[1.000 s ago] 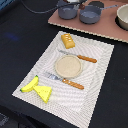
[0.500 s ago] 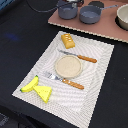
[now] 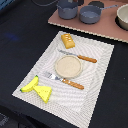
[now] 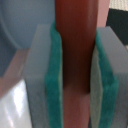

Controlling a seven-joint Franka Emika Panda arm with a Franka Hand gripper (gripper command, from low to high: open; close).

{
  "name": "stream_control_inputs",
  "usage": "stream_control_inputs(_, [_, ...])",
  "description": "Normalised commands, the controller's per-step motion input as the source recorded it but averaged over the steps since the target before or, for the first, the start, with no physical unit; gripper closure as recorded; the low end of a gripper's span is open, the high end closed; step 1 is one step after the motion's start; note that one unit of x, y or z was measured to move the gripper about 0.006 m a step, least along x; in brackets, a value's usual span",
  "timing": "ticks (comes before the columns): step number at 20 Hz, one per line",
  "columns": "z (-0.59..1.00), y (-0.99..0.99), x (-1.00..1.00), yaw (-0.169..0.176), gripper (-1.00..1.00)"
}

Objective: Interact with the objects in diverse but meaningful ways.

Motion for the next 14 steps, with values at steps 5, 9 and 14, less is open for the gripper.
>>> stream_control_inputs(5, [0.00,0.23,-0.06,-0.012,1.00])
stream_control_inputs(9, [-0.07,0.24,-0.11,0.000,1.00])
stream_control_inputs(14, [-0.29,0.17,-0.30,0.000,1.00])
